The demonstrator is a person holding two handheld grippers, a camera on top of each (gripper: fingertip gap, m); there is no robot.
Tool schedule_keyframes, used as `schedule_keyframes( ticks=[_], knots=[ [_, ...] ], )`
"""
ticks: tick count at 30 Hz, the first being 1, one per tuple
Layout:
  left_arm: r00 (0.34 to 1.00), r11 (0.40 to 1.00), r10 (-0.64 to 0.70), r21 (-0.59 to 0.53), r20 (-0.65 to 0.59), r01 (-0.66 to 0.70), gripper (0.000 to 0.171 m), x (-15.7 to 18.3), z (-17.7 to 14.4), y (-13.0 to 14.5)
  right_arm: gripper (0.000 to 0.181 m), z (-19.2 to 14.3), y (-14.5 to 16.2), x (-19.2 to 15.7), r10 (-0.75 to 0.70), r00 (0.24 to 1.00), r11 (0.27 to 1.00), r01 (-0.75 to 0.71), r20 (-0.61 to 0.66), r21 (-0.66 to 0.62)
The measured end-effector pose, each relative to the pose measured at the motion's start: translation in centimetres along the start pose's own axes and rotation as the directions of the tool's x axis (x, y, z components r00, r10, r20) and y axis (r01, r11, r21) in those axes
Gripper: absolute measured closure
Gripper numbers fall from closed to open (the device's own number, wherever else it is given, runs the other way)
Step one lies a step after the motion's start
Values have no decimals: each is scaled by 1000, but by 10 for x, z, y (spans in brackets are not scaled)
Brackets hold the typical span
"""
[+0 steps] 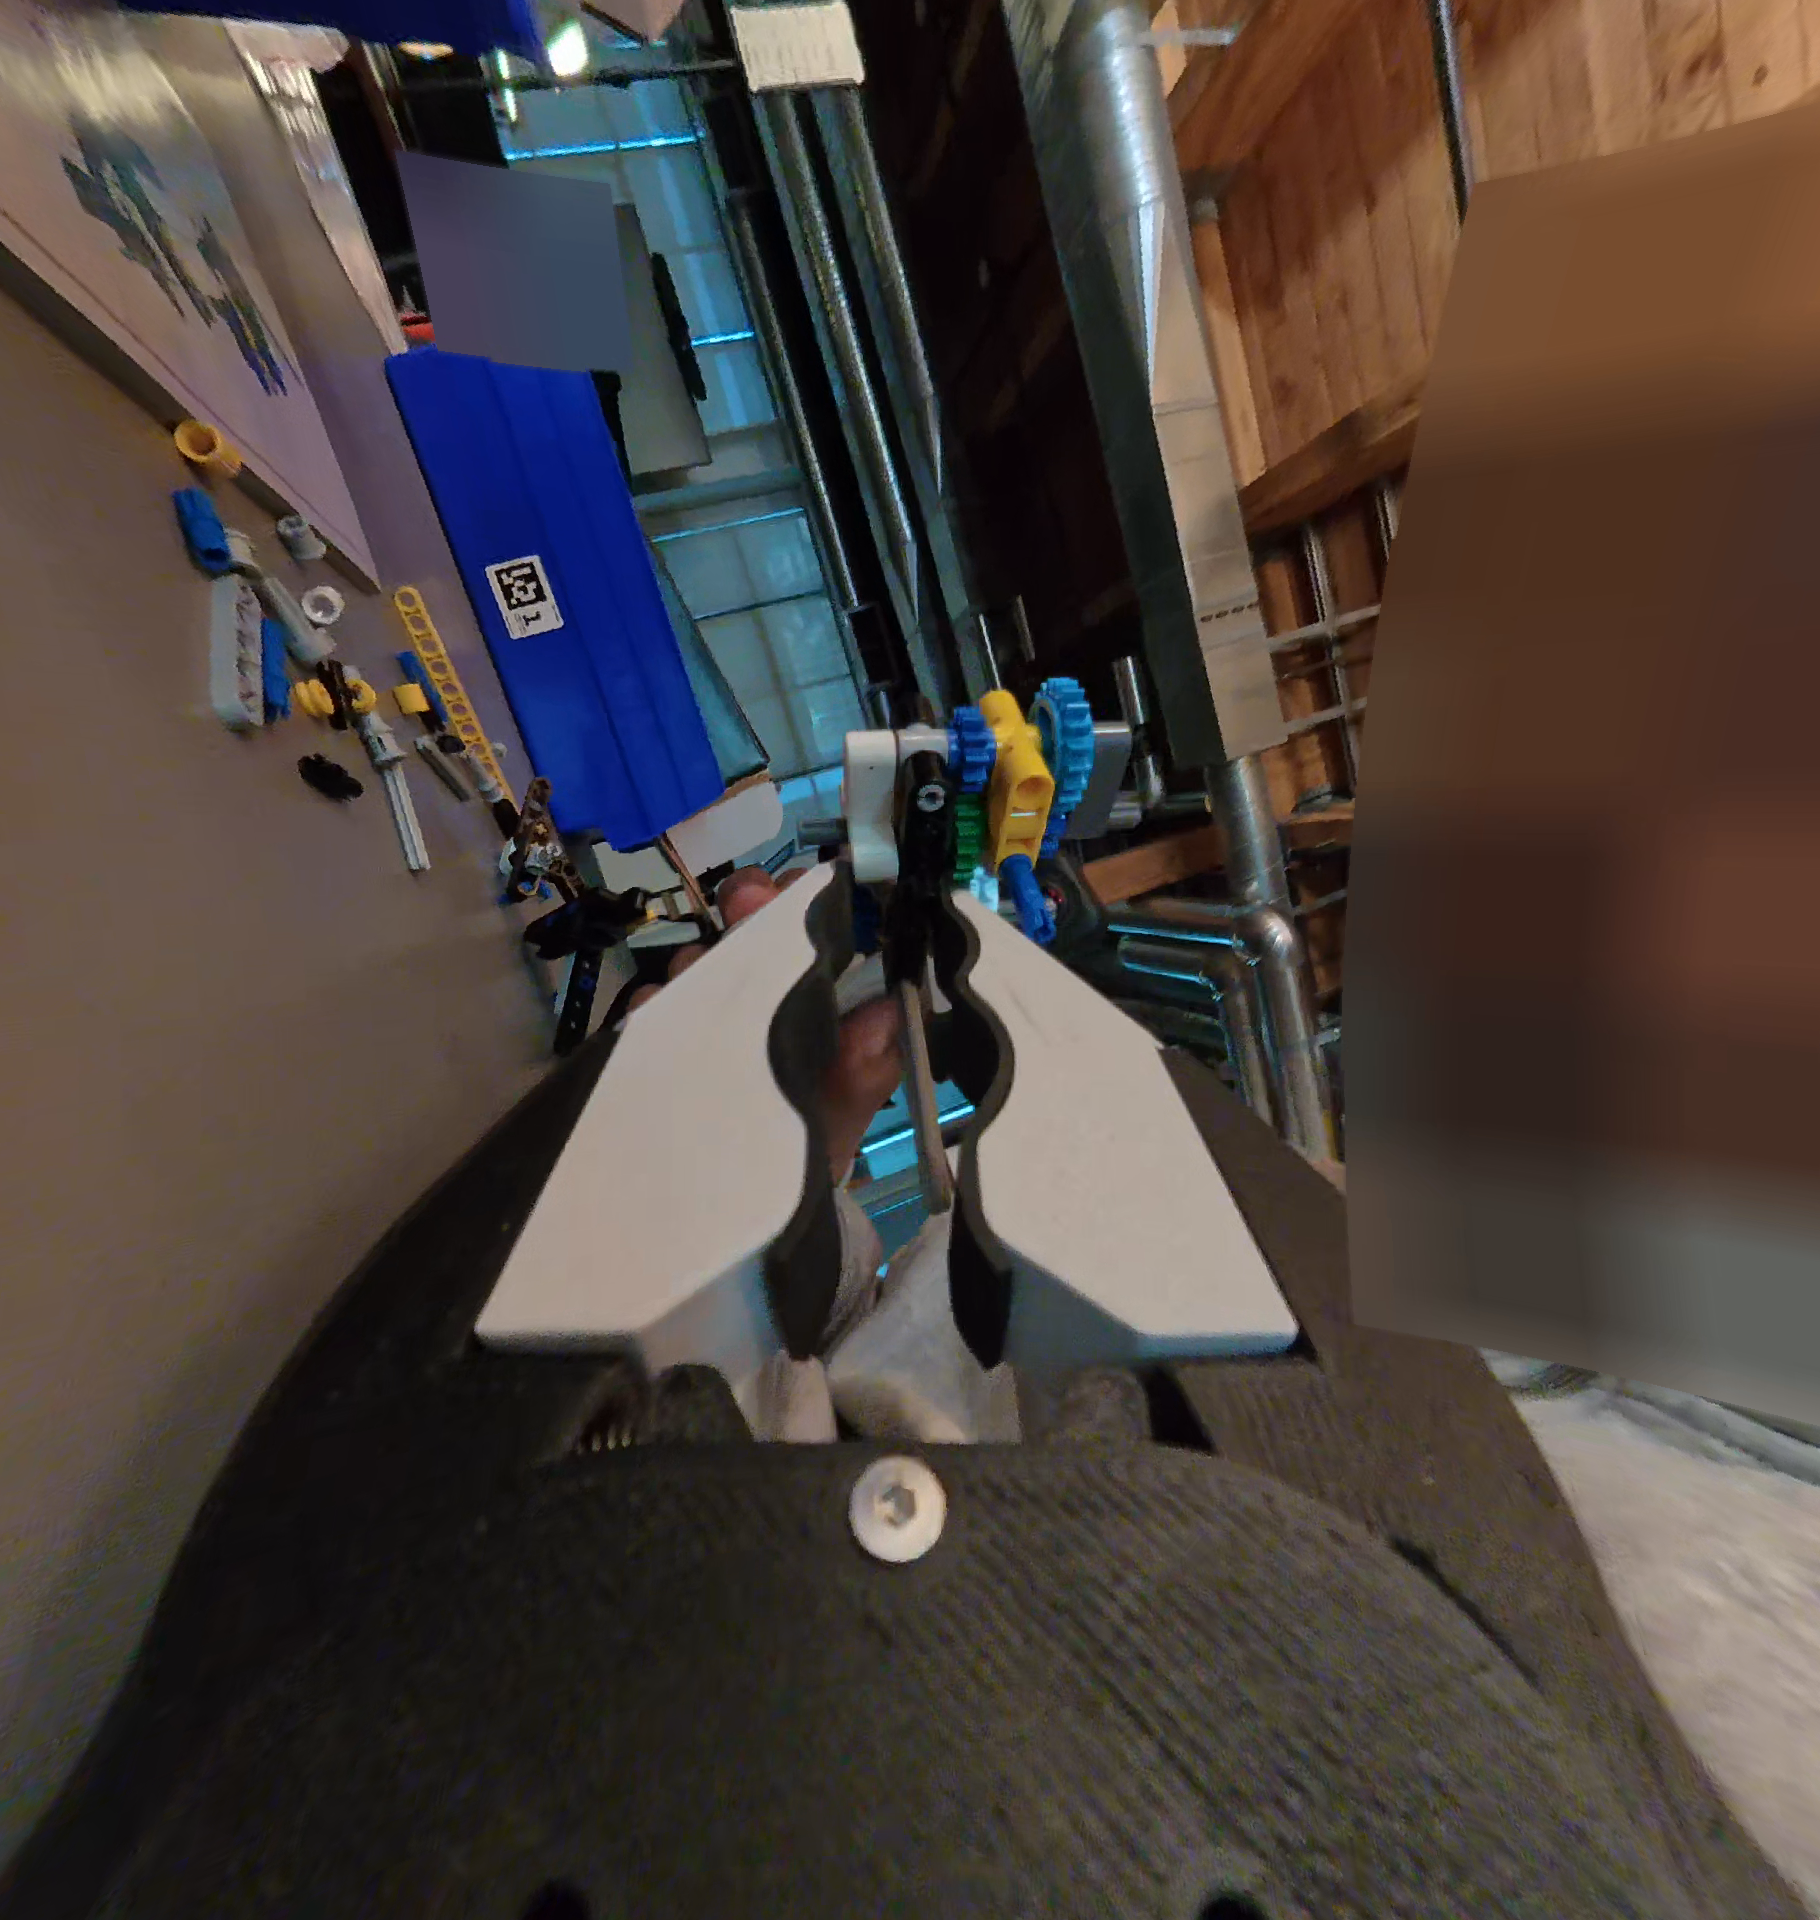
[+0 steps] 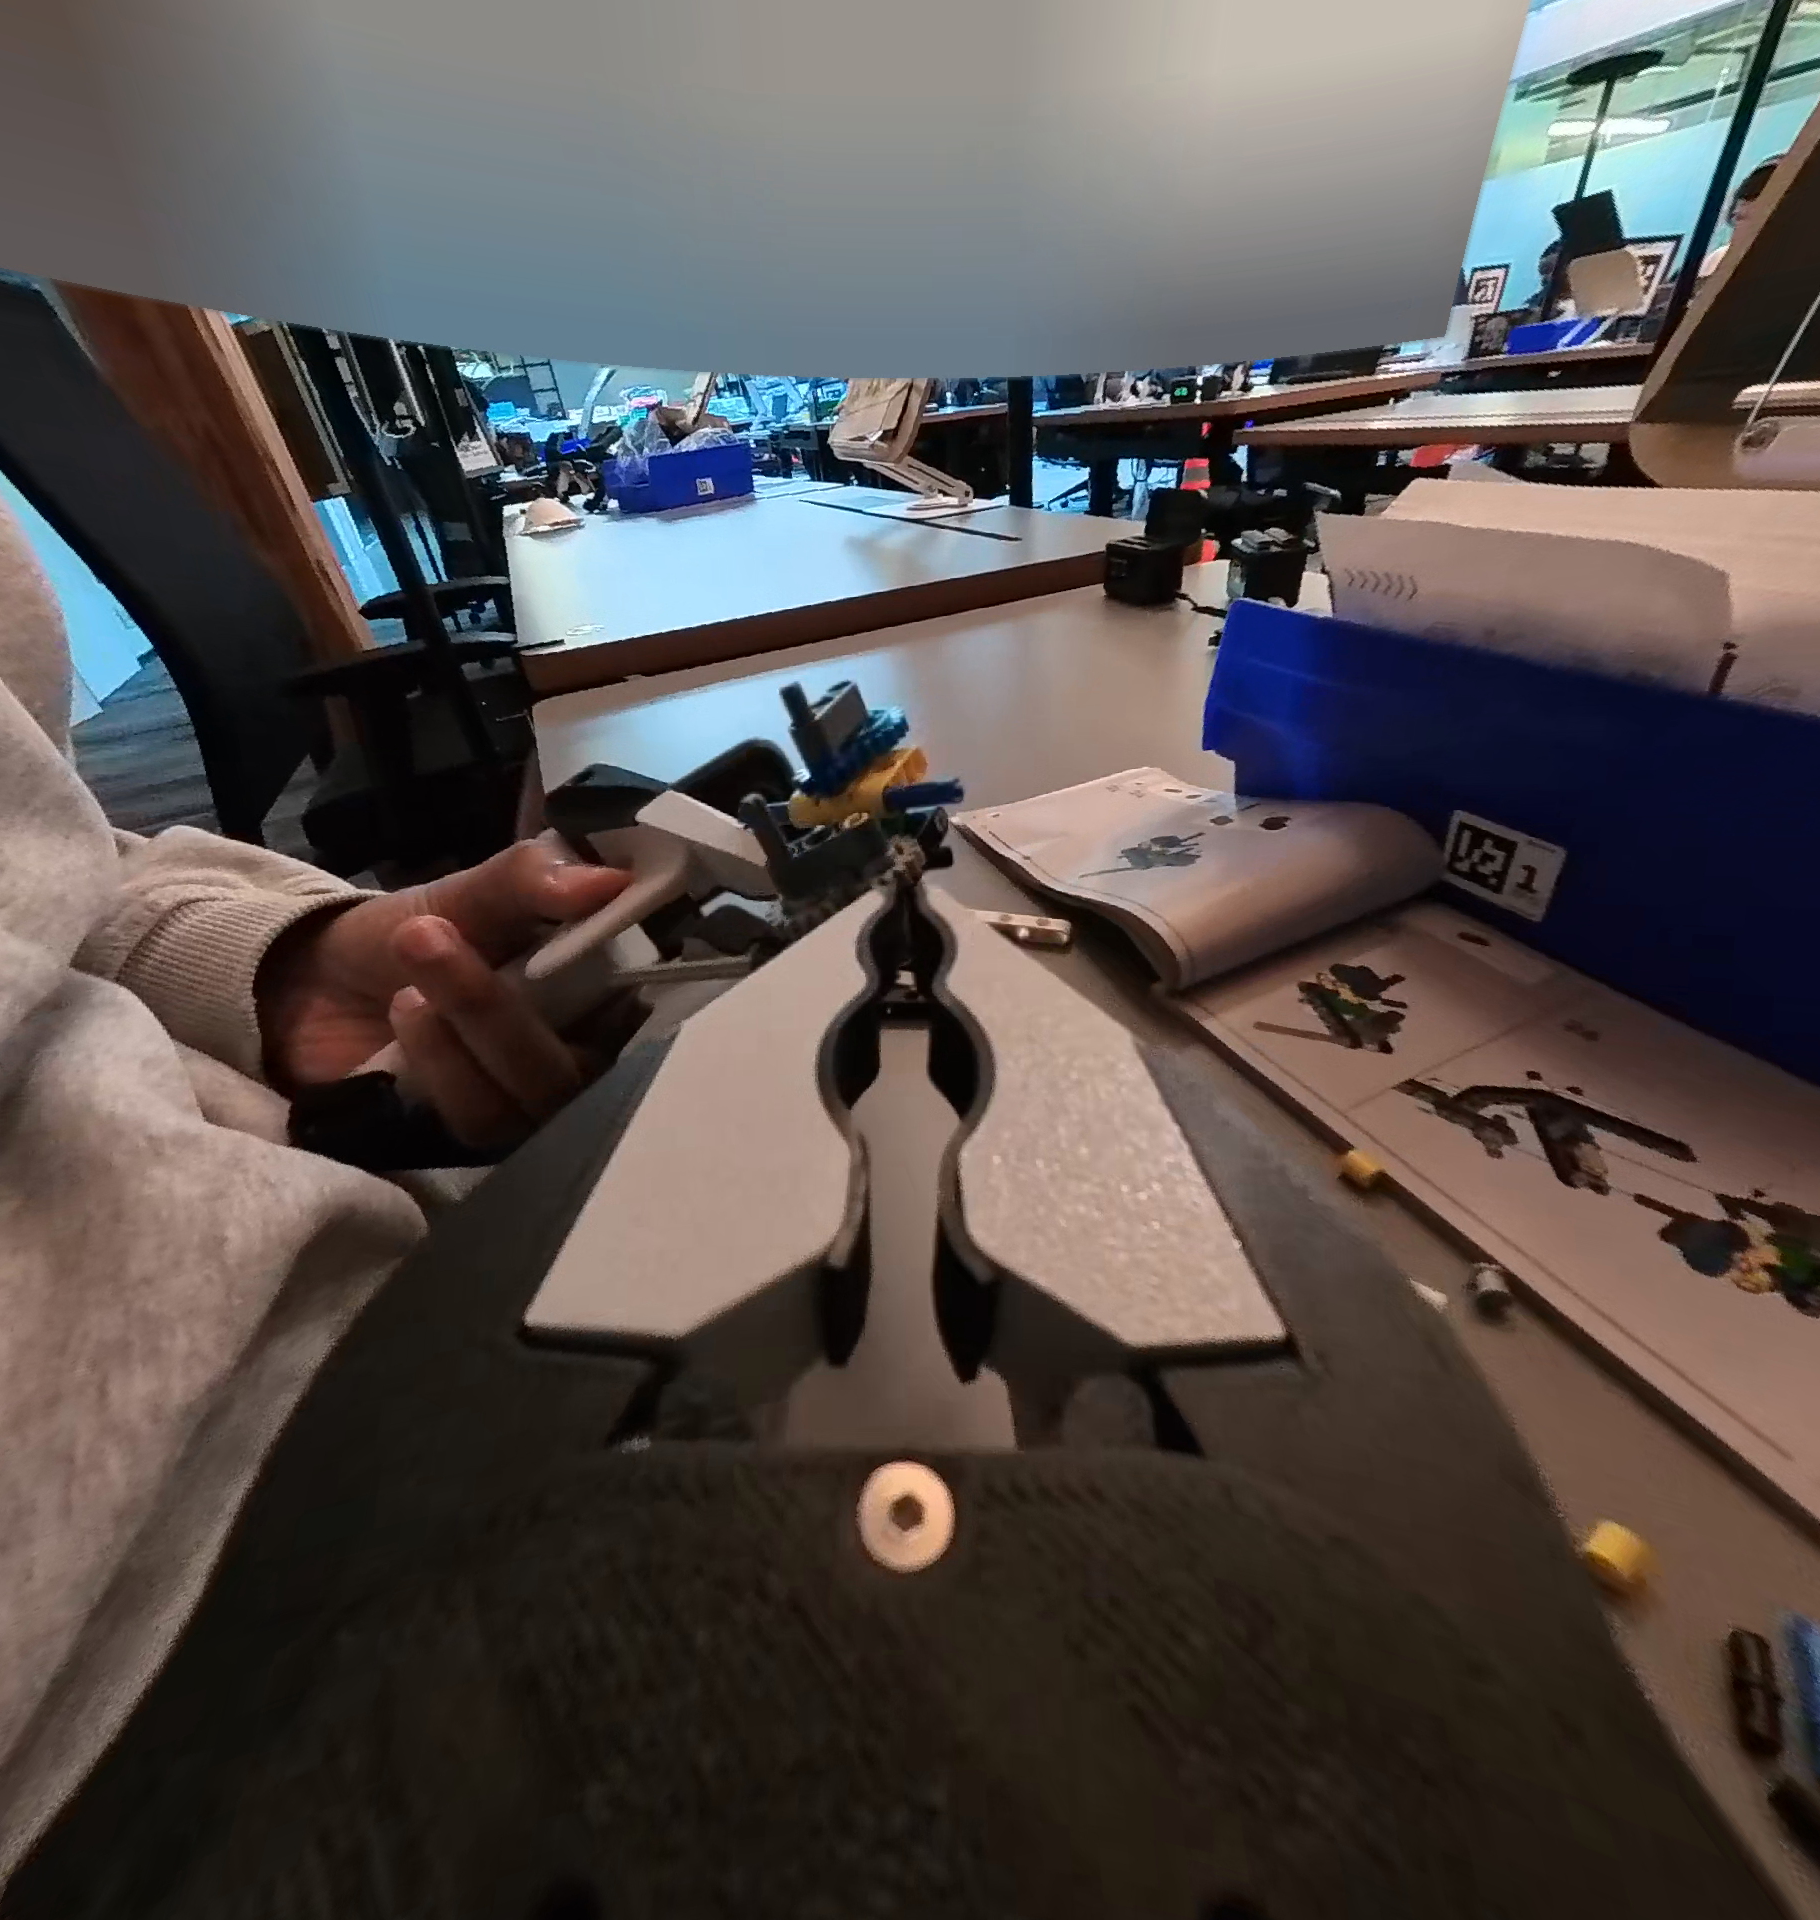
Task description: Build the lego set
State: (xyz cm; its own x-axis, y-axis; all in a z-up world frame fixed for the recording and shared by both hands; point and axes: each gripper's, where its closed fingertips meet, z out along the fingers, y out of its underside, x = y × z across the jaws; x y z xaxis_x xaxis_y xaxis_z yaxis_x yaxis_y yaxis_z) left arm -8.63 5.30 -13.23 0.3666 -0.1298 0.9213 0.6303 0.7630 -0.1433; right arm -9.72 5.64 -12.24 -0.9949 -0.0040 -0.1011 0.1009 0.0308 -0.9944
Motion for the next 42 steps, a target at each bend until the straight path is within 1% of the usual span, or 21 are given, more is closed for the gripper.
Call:
schedule_keyframes(
  ticks=[9, 18, 24, 28, 30, 31, 35, 37, 40, 42],
  knots=[
    [999, 999, 34, -31, 32, -33, 159, -2, -1, 1, 181, 0, 2, -1, -25, 1000, 1000, 25, 3, -16],
    [997, 997, 44, -69, 60, -40, 159, -5, -2, 5, 181, 0, 6, -1, -105, 994, 992, 105, -5, -66],
    [997, 996, 47, -81, 67, -42, 159, -6, -2, 7, 181, 0, 7, 0, -106, 994, 992, 105, -1, -72],
    [998, 998, 20, -54, 53, -17, 159, -5, -3, 4, 181, 1, 6, 1, -79, 997, 995, 79, -2, -62],
    [998, 999, 15, -41, 53, -13, 159, -6, -3, 2, 171, 1, 6, 5, -60, 998, 997, 59, -15, -51],
    [998, 999, 17, -34, 56, -15, 159, -6, -4, 1, 164, 1, 4, 5, -53, 999, 998, 52, -10, -42],
    [998, 1000, 16, -1, 60, -16, 159, -6, -6, -5, 161, 3, 5, -1, -45, 999, 998, 45, 13, -32],
    [998, 1000, 17, 11, 65, -18, 159, -7, -6, -7, 159, 6, 7, -7, -73, 997, 996, 74, 27, -41],
    [997, 1000, 19, 10, 69, -20, 160, -7, -6, -6, 145, 10, 8, -14, -130, 991, 990, 131, 20, -55],
    [997, 1000, 18, 8, 70, -18, 160, -8, -7, -6, 142, 12, 9, -15, -159, 987, 985, 159, 5, -65]
  ],
)
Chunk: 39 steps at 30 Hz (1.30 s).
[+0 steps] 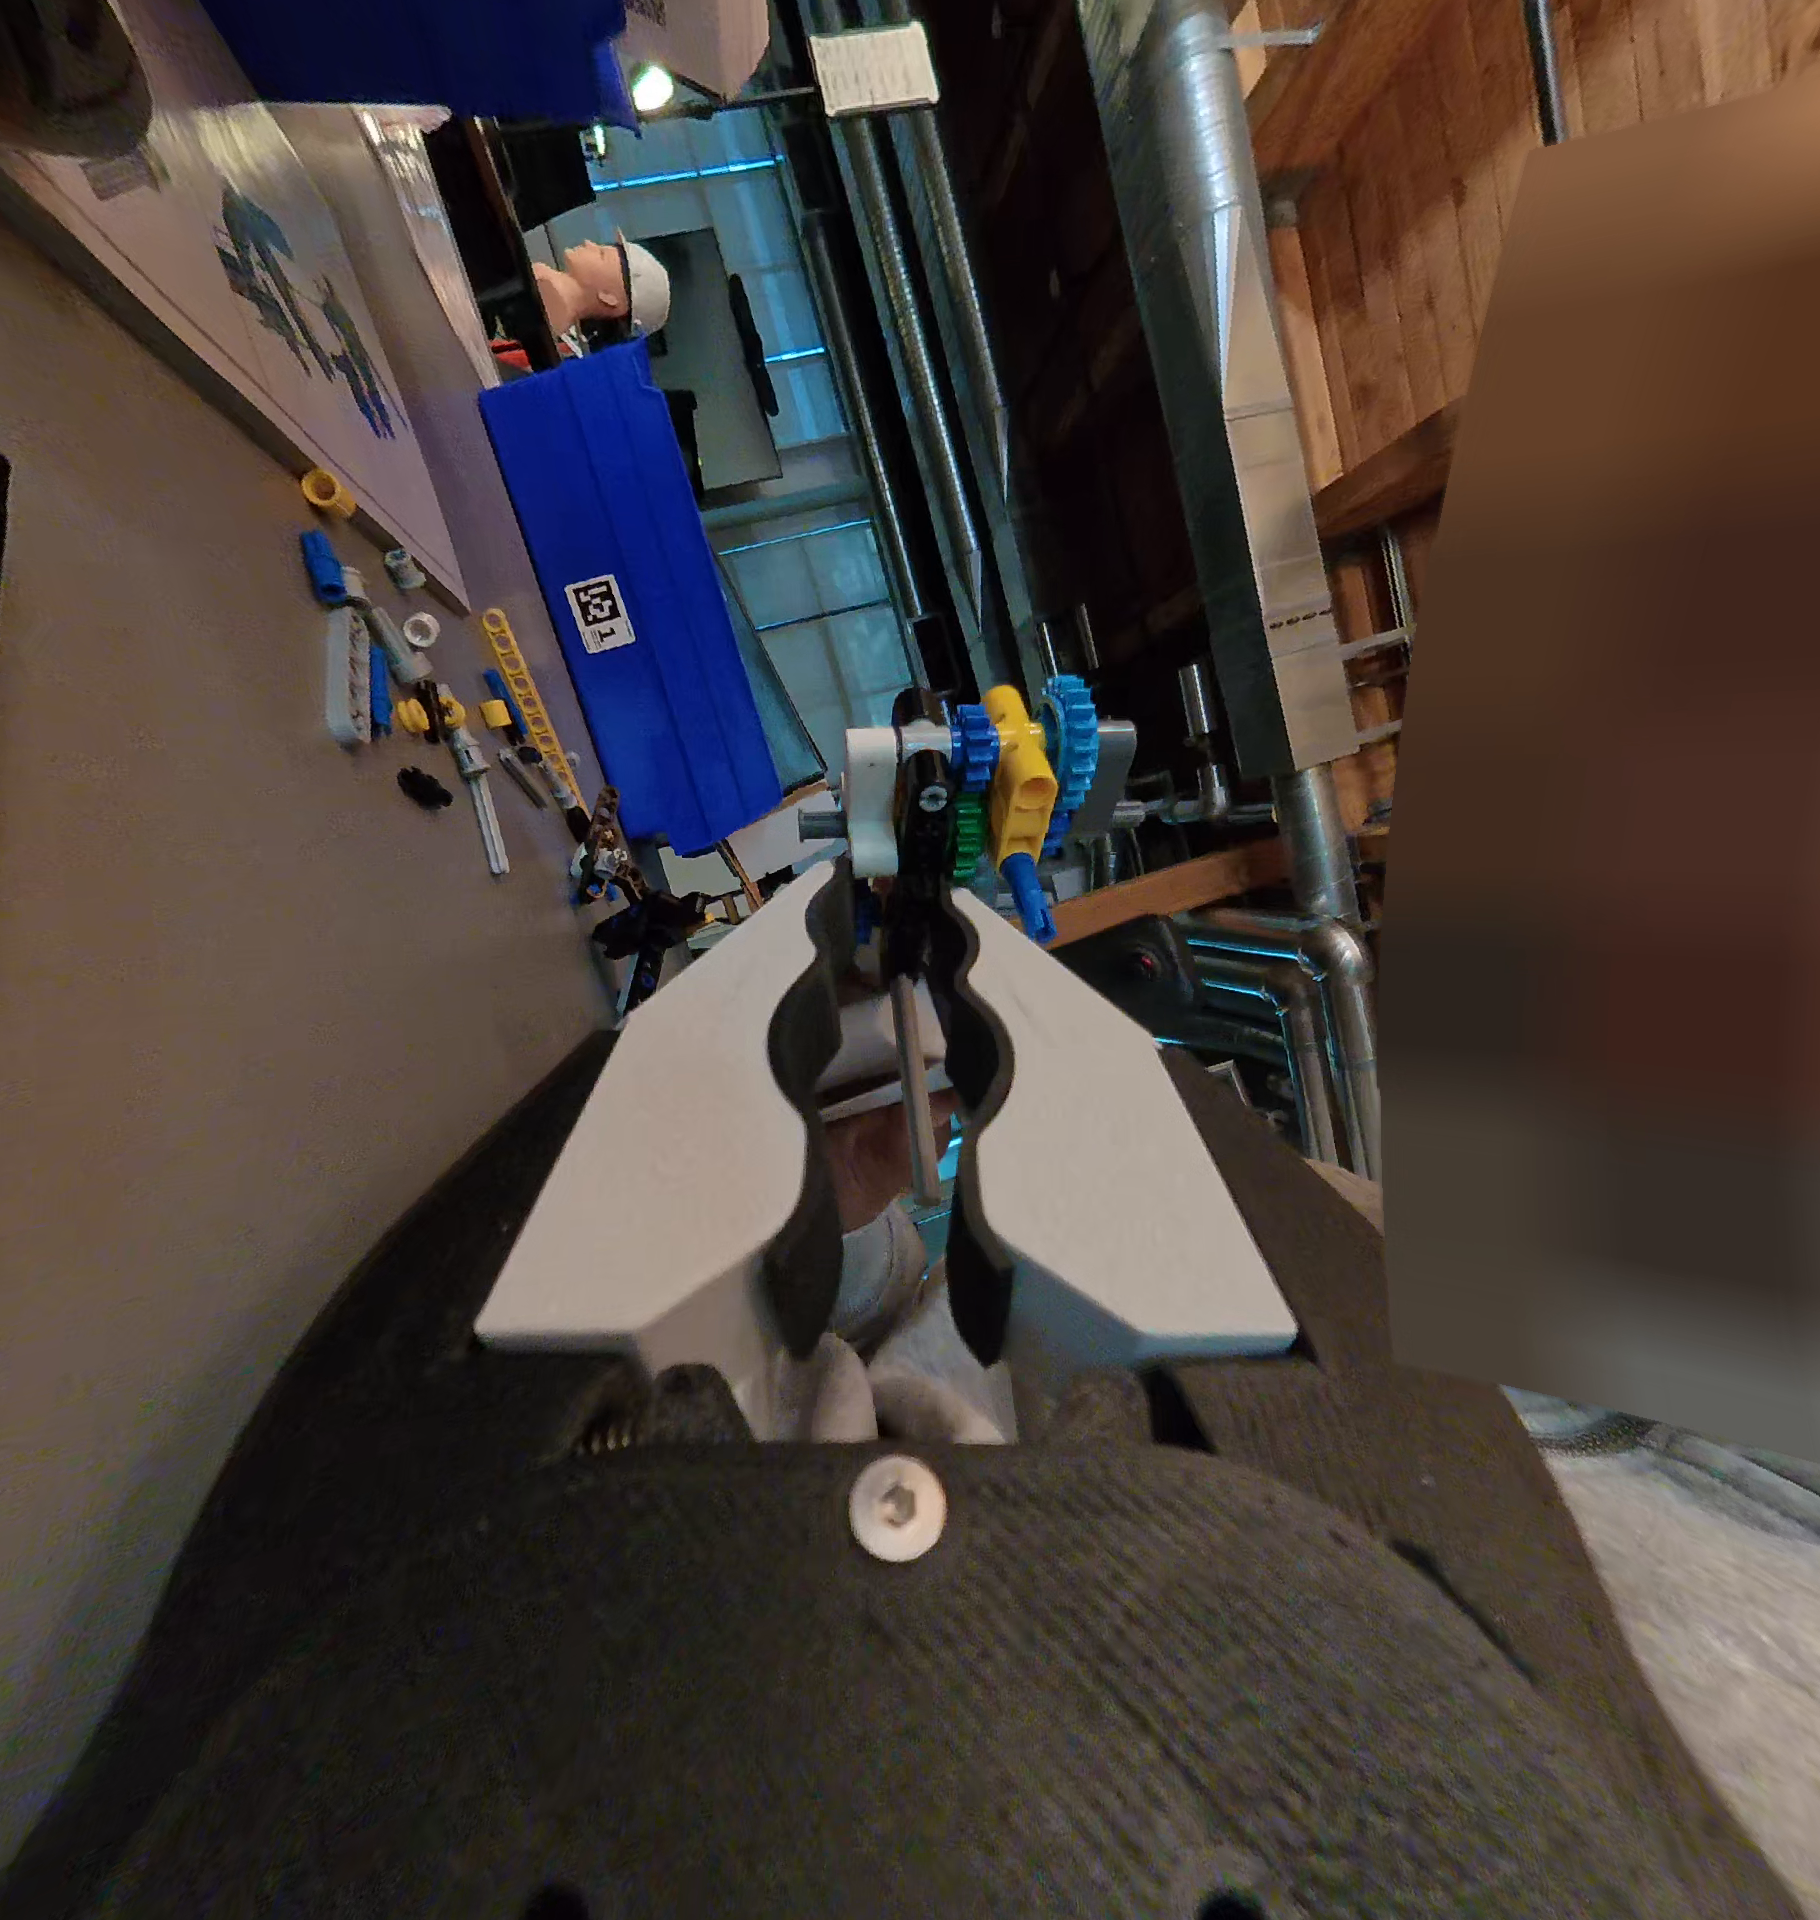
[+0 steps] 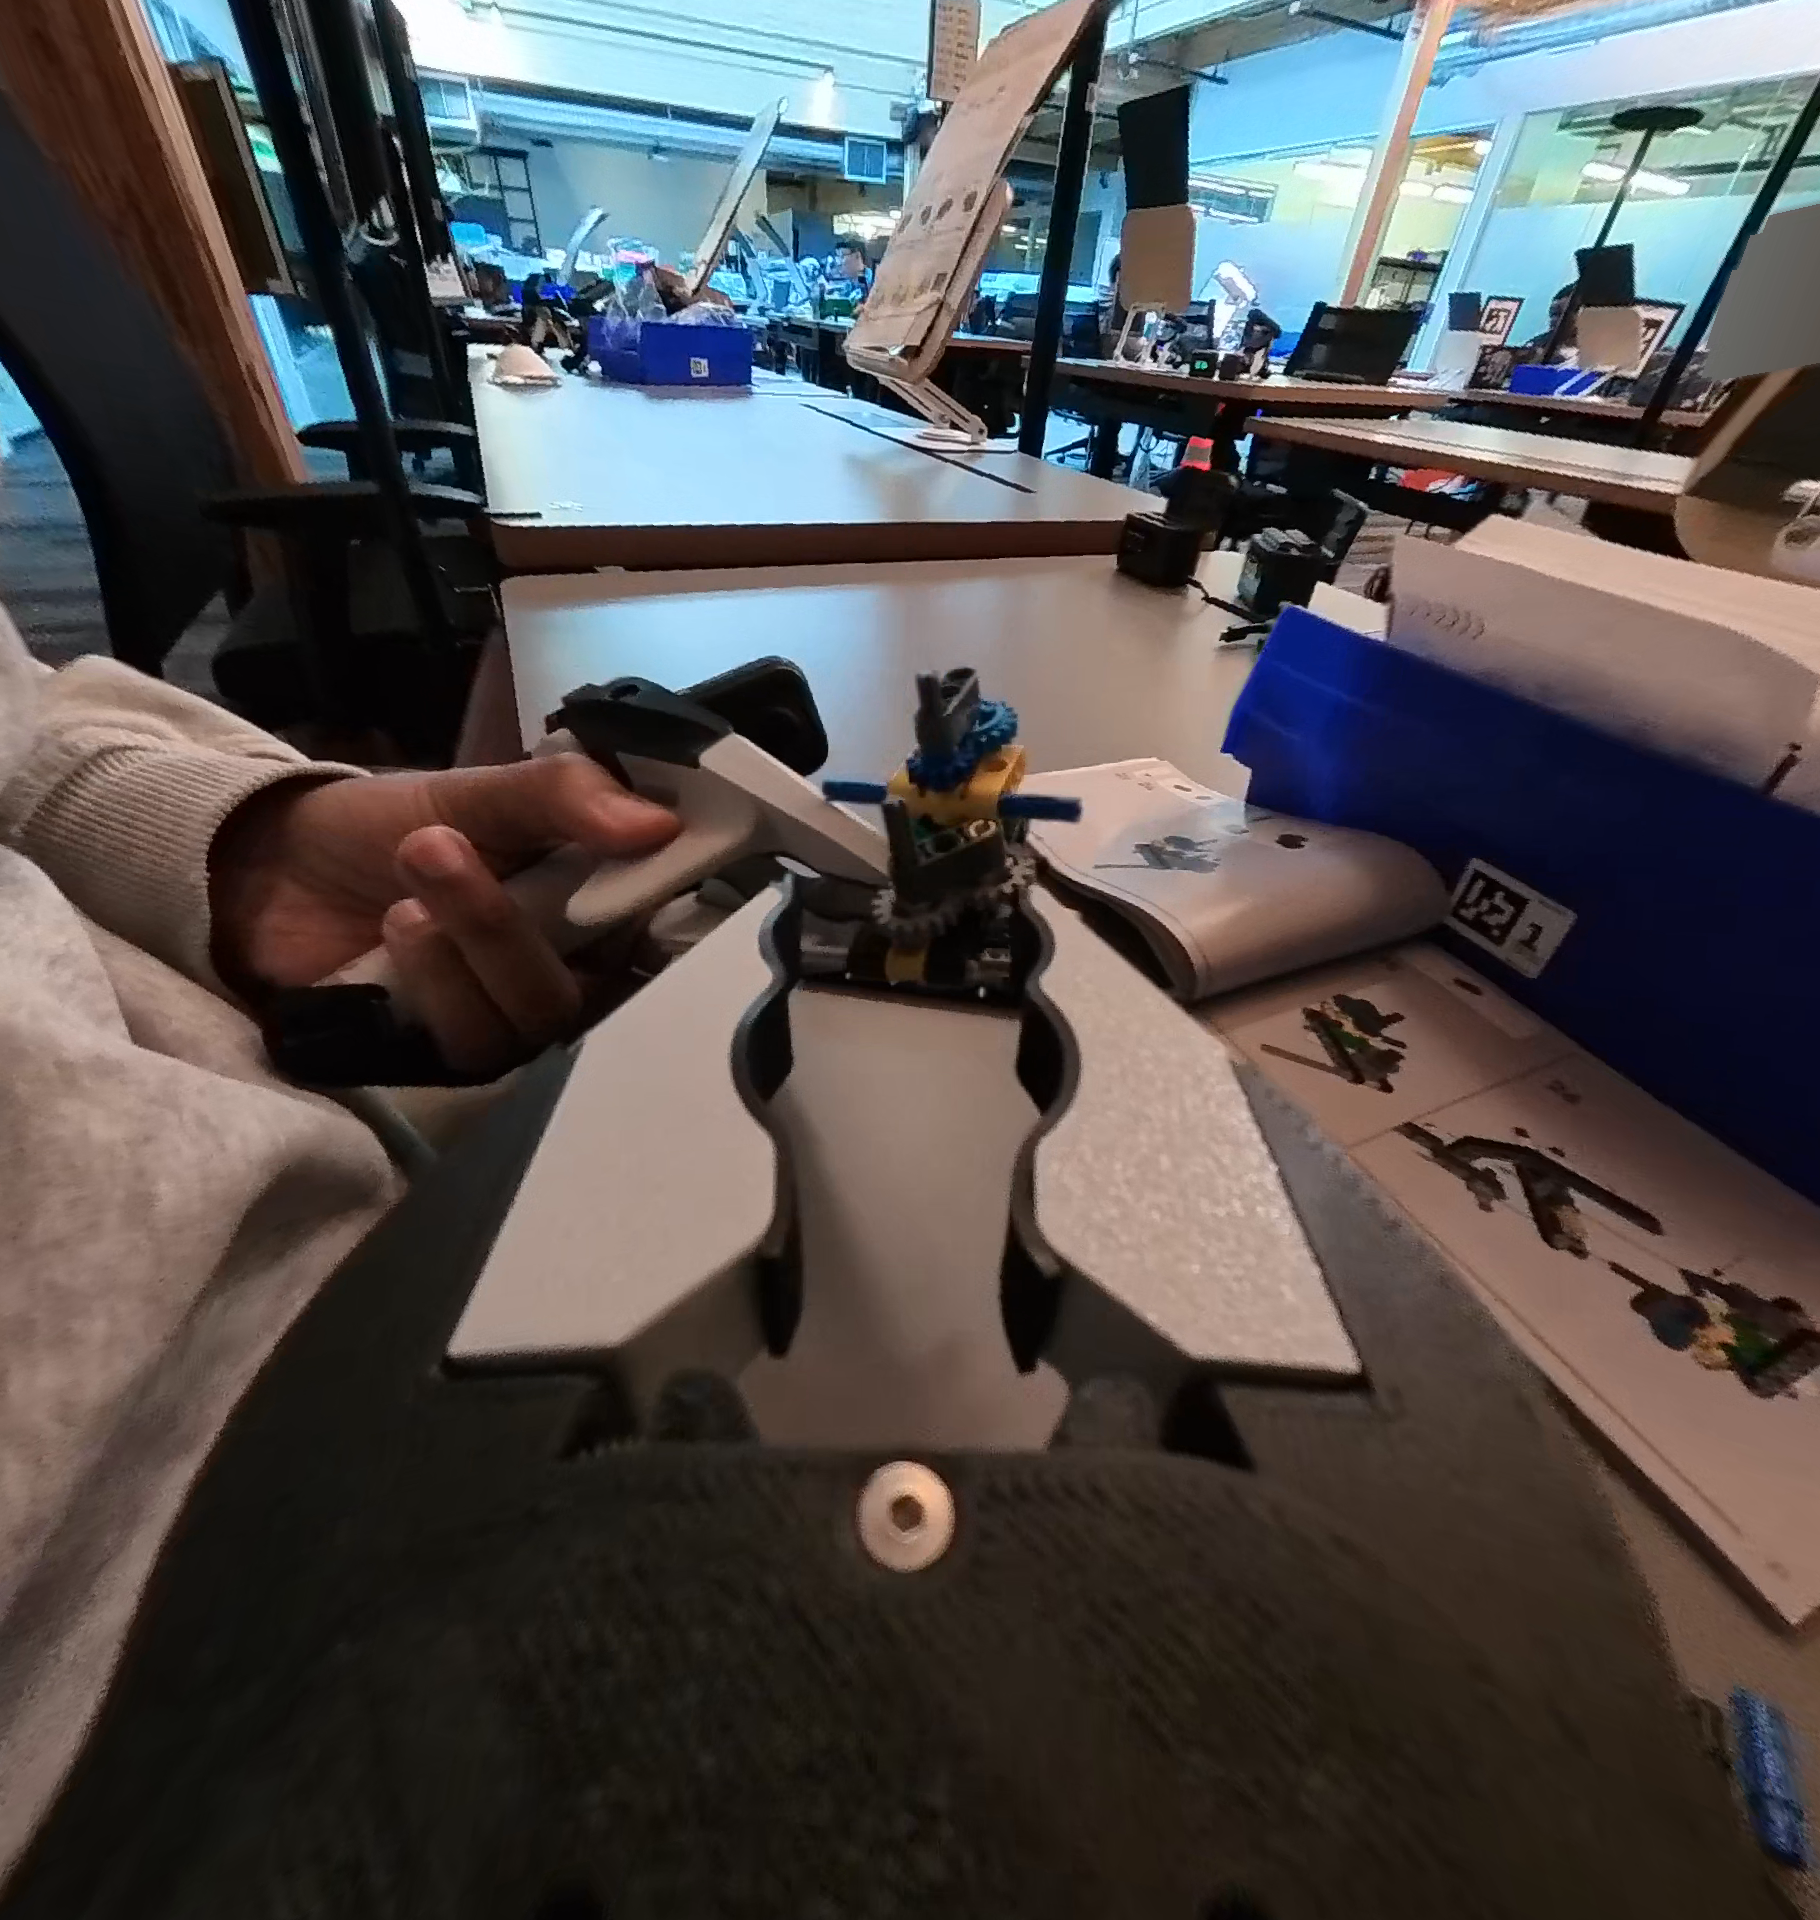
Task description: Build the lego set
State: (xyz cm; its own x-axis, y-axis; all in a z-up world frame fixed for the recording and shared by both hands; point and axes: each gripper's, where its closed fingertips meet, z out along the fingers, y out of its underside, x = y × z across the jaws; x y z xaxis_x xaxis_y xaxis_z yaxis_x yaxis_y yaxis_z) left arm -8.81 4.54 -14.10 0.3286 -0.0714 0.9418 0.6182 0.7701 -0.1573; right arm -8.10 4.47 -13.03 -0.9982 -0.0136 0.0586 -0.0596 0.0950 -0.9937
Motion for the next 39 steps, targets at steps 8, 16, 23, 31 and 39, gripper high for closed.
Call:
schedule_keyframes(
  ticks=[8, 16, 23, 31, 39],
  knots=[
    [1000, 999, 25, -37, 16, -25, 159, 0, 1, 5, 153, -4, 1, 3, 13, 1000, 1000, -13, 6, -15],
    [1000, 1000, 12, -28, 10, -11, 160, -1, 1, 4, 152, -4, 2, 3, -22, 1000, 999, 22, 0, -31],
    [1000, 1000, 10, -24, 9, -9, 159, -1, 2, 4, 154, -3, 3, 5, -44, 999, 998, 43, -24, -38],
    [1000, 1000, 0, -31, 0, 0, 159, 0, 3, 7, 151, -2, 6, 5, -72, 997, 996, 70, -30, -64],
    [1000, 999, 2, -32, 5, -1, 159, -1, 3, 7, 151, -3, 5, 4, -140, 989, 988, 136, -55, -73]
  ],
)
